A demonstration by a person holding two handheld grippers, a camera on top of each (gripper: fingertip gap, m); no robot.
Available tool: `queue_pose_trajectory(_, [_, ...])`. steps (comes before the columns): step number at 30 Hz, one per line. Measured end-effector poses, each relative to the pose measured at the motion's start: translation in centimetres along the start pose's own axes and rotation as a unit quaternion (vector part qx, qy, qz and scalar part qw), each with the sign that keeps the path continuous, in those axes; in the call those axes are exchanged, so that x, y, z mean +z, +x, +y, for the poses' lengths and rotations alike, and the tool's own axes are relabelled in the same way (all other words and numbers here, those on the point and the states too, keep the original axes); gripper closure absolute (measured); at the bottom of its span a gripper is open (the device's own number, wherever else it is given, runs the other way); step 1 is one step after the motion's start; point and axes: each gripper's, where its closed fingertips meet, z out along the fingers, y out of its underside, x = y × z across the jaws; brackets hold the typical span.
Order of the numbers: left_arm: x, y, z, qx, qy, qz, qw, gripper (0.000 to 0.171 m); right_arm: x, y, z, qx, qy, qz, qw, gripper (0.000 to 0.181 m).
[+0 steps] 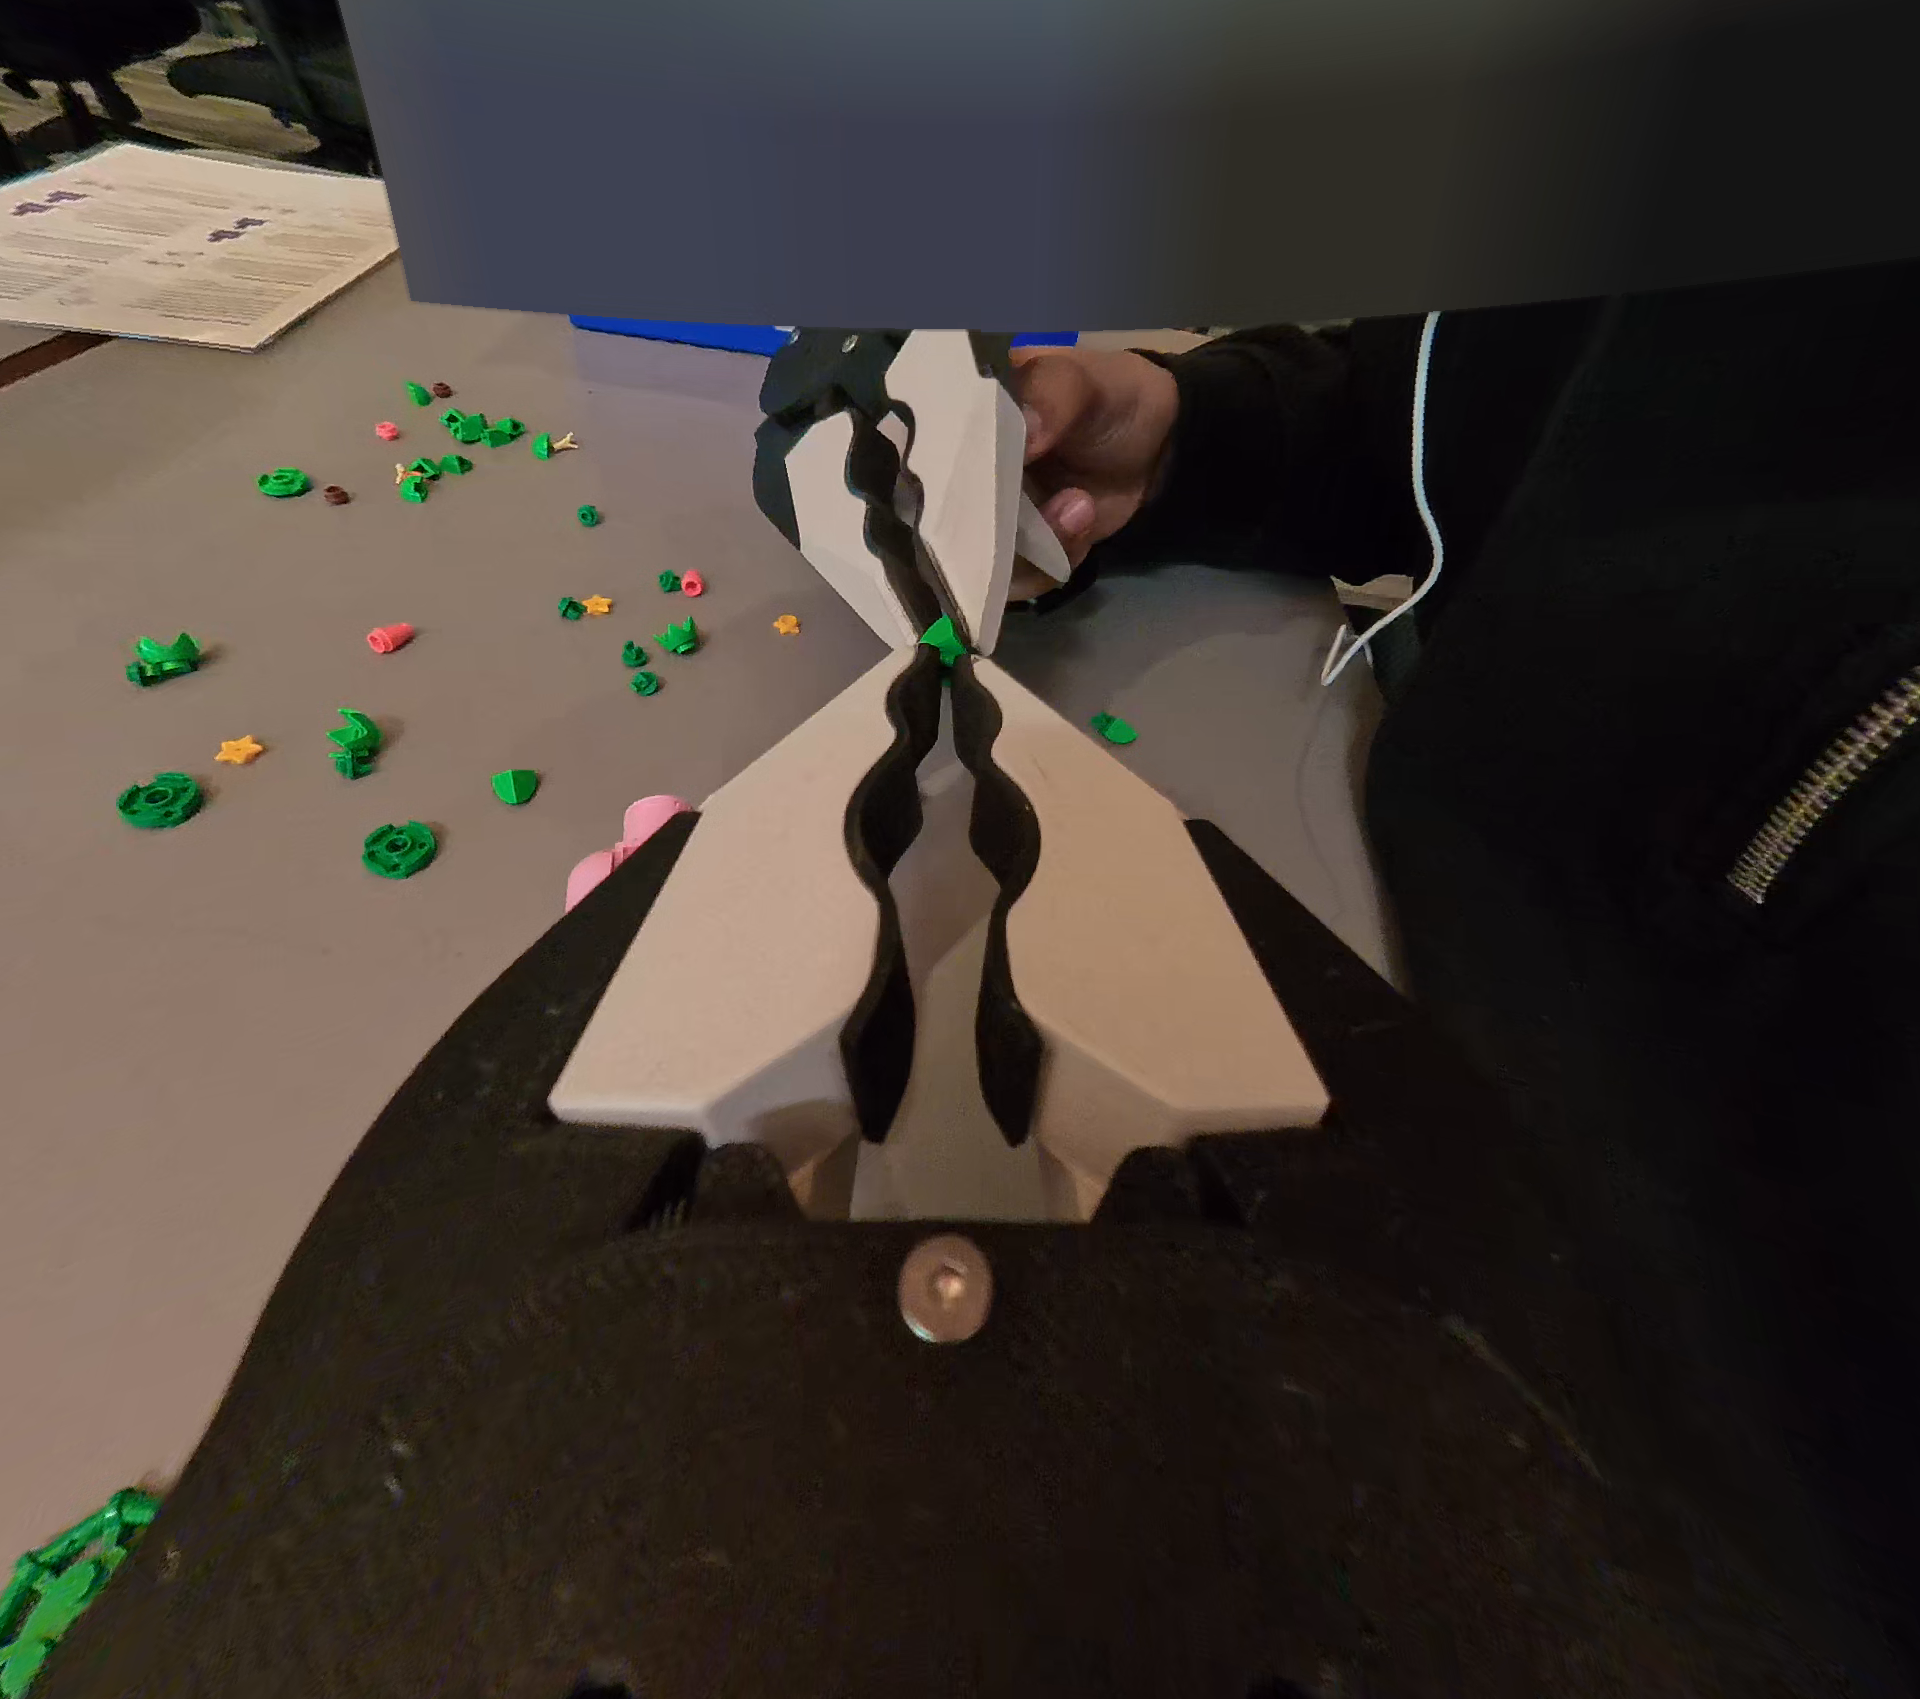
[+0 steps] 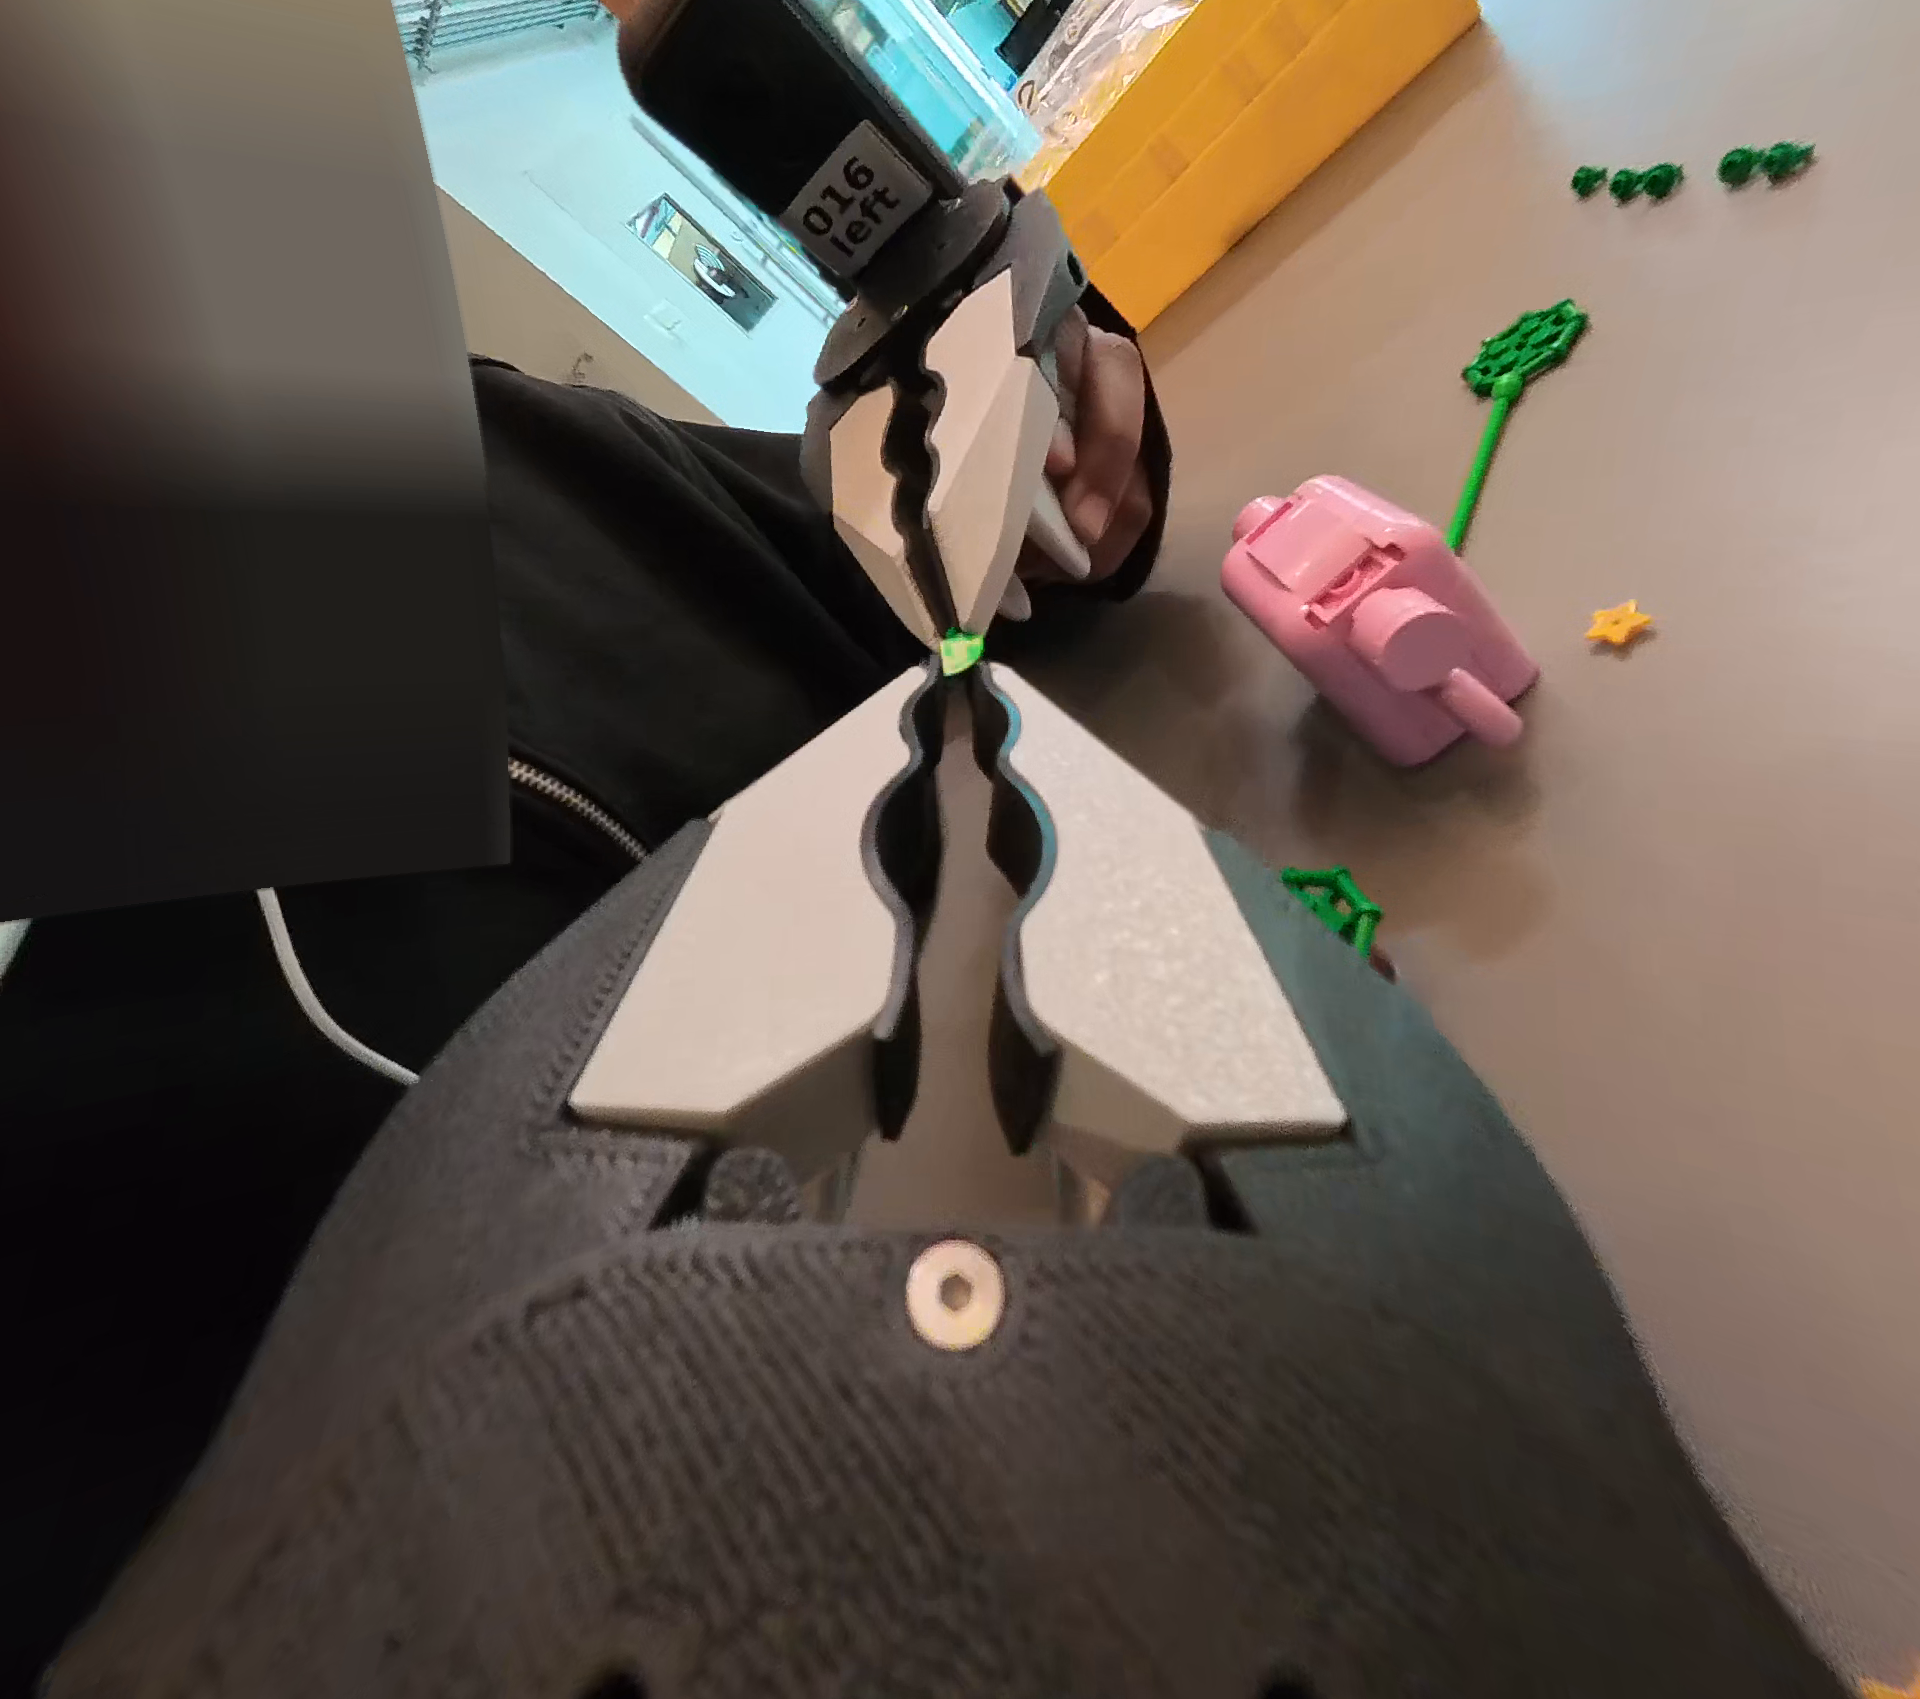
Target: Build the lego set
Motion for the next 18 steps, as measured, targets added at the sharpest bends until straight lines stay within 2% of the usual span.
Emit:
queue_pose_trajectory(3, [-0.03, 0.13, -0.47, -0.001, 0.016, 0.001, 1.000, 0.171, -0.05, -0.43, -0.31, 0.035, 0.017, -0.028, 0.999, 0.178])
queue_pose_trajectory(8, [-0.03, -0.18, -0.55, 0.045, 0.012, -0.041, 0.998, 0.171, -0.11, -0.31, -0.65, 0.094, 0.046, -0.059, 0.993, 0.178])
queue_pose_trajectory(11, [-0.02, -0.22, -0.61, 0.040, 0.017, -0.040, 0.998, 0.171, -0.13, -0.28, -0.67, 0.099, 0.047, -0.058, 0.992, 0.178])
queue_pose_trajectory(14, [0.15, -0.40, -0.27, 0.067, 0.001, -0.060, 0.996, 0.171, -0.22, 0.04, -0.52, 0.102, 0.045, -0.050, 0.993, 0.178])
queue_pose_trajectory(18, [0.02, -0.27, -0.48, 0.052, 0.012, -0.044, 0.998, 0.171, -0.16, -0.10, -0.56, 0.092, 0.043, -0.050, 0.994, 0.178])
